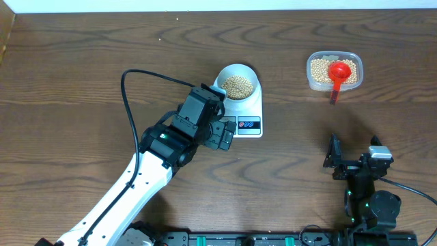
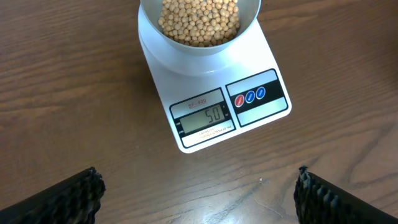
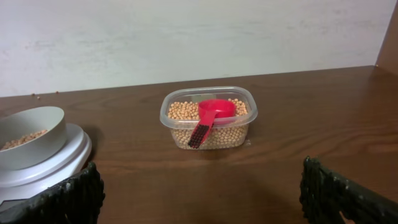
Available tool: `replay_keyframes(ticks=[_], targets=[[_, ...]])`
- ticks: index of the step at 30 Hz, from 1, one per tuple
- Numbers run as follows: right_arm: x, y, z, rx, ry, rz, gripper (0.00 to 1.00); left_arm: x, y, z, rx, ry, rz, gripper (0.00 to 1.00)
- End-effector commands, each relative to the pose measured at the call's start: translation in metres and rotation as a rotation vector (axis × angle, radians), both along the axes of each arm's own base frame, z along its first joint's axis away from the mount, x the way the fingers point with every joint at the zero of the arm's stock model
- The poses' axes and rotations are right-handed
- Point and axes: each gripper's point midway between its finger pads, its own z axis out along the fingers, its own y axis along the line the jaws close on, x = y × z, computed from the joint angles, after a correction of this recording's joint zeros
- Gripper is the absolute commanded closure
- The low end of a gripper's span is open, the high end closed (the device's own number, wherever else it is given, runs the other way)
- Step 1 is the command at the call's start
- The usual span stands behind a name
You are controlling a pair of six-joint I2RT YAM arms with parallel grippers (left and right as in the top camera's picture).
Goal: Scoop item into bowl and weigh 50g on scale
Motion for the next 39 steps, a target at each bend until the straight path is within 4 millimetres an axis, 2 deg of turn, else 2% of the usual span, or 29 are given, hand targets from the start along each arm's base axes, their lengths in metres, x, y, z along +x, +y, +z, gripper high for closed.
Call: replay_keyframes(ticks=[1, 24, 30, 35, 39], targets=[[0.0, -0.001, -0.001, -0.011, 0.001, -0.006, 0.01, 0.001, 0.0, 0.002, 0.004, -0.009, -0.007, 0.0], [0.0, -0.001, -0.001, -0.011, 0.001, -0.006, 0.01, 0.003, -0.001, 0.004, 0.001, -0.018, -0.005, 0.0], [0.0, -0.001, -0.001, -0.011, 0.001, -0.006, 0.01, 0.017, 0.022, 0.032, 0.045, -0.17, 0.092, 0.0], [0.0, -0.001, -0.001, -0.011, 0.001, -0.006, 0.01, 0.009, 0.035, 0.058, -0.011, -0.298, 0.13, 0.0], [0.0, -0.001, -0.001, -0.011, 0.001, -0.006, 0.01, 0.001, 0.049, 0.066, -0.091, -0.415, 0.164, 0.0]])
